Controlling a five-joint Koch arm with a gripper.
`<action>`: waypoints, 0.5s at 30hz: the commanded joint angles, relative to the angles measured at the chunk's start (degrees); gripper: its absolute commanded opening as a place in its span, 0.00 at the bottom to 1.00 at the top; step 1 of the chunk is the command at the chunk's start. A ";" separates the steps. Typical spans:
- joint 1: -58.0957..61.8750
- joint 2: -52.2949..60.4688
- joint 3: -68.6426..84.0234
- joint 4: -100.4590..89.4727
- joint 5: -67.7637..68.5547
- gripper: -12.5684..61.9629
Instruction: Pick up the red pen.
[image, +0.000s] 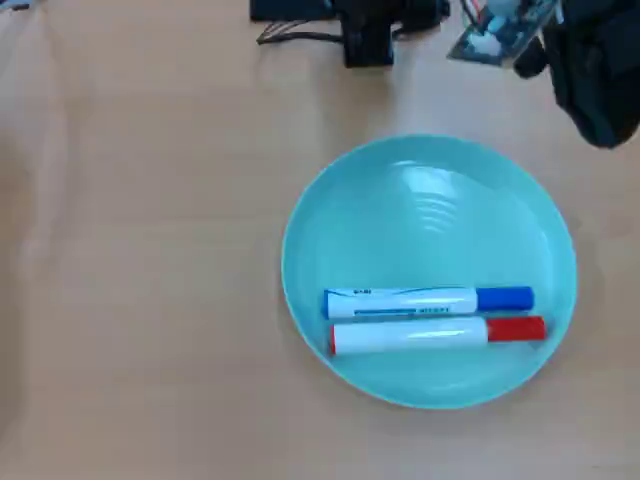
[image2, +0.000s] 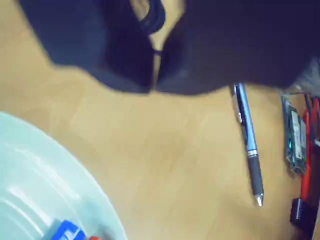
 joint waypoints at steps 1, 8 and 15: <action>0.26 2.99 -1.85 -4.83 -0.18 0.08; 0.44 2.90 -1.49 -4.31 0.00 0.08; 0.26 2.02 -1.49 -4.39 0.09 0.08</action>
